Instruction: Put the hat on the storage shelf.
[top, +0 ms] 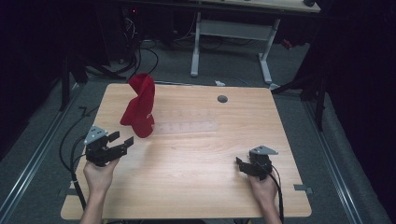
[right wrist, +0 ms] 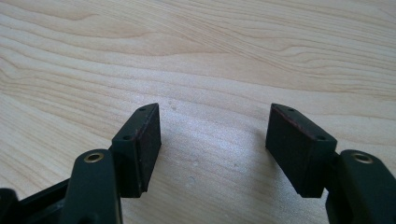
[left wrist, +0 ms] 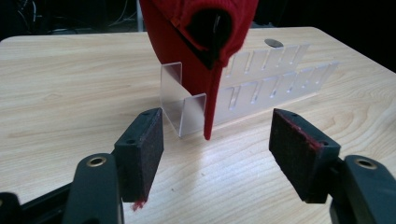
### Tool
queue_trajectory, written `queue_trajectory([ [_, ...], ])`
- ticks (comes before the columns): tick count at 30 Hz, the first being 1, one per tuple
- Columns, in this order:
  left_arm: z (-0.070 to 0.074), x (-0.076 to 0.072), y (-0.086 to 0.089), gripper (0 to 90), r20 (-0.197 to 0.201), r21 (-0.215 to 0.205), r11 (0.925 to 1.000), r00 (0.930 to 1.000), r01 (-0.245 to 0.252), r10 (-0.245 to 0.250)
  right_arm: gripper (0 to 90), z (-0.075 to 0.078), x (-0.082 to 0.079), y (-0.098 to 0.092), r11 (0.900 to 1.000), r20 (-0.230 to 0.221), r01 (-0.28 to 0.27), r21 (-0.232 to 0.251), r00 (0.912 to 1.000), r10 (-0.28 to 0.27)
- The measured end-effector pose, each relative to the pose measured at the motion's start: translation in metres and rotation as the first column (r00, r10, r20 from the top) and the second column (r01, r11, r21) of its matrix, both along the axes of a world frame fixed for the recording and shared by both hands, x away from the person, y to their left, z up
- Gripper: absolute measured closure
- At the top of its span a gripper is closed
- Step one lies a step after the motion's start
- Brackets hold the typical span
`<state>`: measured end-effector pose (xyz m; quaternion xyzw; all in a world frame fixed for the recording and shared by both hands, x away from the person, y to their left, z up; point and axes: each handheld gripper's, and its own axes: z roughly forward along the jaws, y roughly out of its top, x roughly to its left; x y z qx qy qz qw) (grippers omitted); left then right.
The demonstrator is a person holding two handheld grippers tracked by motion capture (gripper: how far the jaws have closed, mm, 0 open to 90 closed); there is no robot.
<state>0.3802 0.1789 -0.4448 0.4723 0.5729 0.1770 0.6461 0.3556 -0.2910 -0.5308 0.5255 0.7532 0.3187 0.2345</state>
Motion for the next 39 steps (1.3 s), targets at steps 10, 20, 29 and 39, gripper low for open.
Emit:
queue_trajectory([
  [10,-0.007,-0.007,-0.001,35.2,-0.009,-0.016,0.9998,0.9999,0.008,-0.008,35.9,0.000,0.000,0.000,1.000,0.000,0.000,0.000,1.0000,0.000],
  [20,-0.020,-0.013,-0.005,35.0,-0.034,-0.021,0.9997,0.9993,0.013,-0.014,35.9,0.000,0.000,0.000,1.000,0.000,0.000,0.000,1.0000,0.000],
  [29,-0.037,-0.014,-0.012,34.5,-0.065,-0.010,0.9998,0.9977,0.017,-0.017,35.9,0.000,0.000,0.000,1.000,0.000,-0.001,-0.001,1.0000,0.001],
  [39,-0.058,-0.014,-0.027,33.9,-0.091,0.023,0.9987,0.9949,0.046,-0.044,35.8,0.000,0.000,0.000,1.000,-0.001,-0.001,-0.001,1.0000,0.001],
])
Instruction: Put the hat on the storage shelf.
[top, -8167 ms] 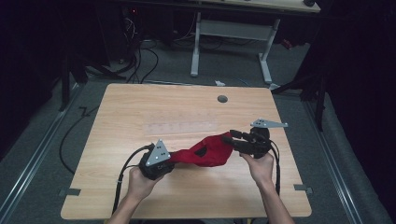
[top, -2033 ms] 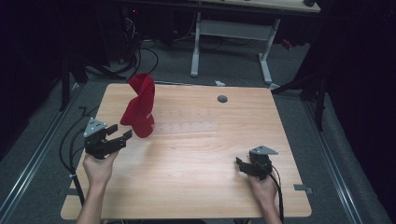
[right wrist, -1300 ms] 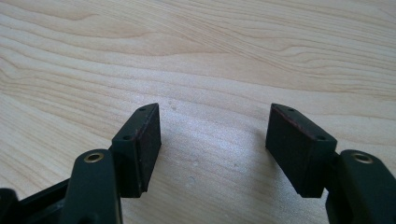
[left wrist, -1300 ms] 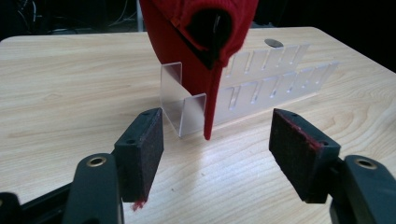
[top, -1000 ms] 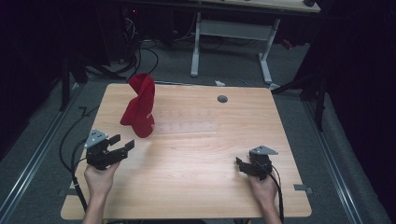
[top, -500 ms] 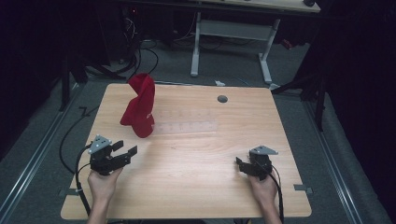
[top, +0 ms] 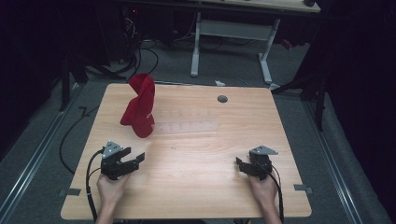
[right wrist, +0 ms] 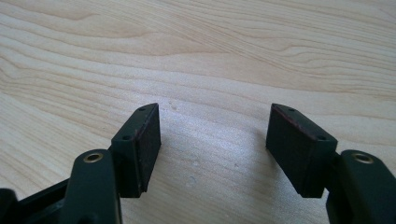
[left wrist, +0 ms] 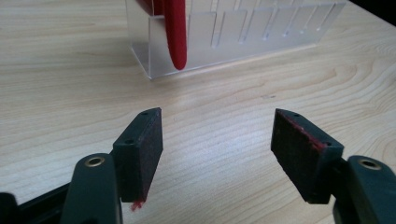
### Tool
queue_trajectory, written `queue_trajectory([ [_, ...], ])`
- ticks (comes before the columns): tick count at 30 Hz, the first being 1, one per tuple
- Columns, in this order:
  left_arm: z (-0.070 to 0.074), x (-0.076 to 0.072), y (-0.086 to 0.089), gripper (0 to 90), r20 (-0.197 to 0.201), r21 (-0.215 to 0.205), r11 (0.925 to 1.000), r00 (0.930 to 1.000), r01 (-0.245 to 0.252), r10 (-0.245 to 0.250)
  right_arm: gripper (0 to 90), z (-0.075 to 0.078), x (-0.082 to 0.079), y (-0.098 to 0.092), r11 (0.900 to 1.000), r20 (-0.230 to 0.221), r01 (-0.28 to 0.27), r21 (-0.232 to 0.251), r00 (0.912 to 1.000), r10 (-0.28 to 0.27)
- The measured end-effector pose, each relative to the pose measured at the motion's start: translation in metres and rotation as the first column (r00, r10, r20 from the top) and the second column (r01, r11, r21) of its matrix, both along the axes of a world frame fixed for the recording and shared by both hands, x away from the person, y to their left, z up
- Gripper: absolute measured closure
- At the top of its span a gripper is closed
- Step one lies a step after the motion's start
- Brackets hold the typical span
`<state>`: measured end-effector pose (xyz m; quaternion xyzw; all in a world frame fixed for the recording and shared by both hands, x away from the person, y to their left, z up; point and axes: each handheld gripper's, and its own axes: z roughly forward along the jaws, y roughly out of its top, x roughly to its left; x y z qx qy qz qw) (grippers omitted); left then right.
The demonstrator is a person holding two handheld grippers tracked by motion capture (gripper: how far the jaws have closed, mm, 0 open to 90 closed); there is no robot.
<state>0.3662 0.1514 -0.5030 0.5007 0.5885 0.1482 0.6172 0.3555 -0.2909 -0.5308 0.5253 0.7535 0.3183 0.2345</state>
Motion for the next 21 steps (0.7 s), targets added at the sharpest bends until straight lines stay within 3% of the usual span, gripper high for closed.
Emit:
queue_trajectory([
  [4,-0.008,0.001,-0.005,32.6,-0.001,0.018,0.9997,0.9998,0.019,-0.019,35.6,0.000,0.000,0.000,1.000,0.000,-0.001,0.001,1.0000,0.001],
  [8,-0.023,0.002,-0.014,32.9,-0.017,0.102,0.9947,0.9998,0.013,-0.011,35.6,0.000,0.000,0.000,1.000,0.000,-0.001,0.001,1.0000,0.001],
  [14,-0.044,0.005,-0.024,34.8,-0.040,0.239,0.9708,0.9987,-0.022,0.032,35.5,0.000,0.000,0.000,1.000,-0.002,0.001,0.001,1.0000,-0.001],
  [21,-0.044,0.005,-0.024,32.8,-0.050,0.230,0.9729,0.9982,-0.021,0.033,35.3,0.000,-0.001,0.000,1.000,-0.003,0.002,0.002,1.0000,-0.002],
])
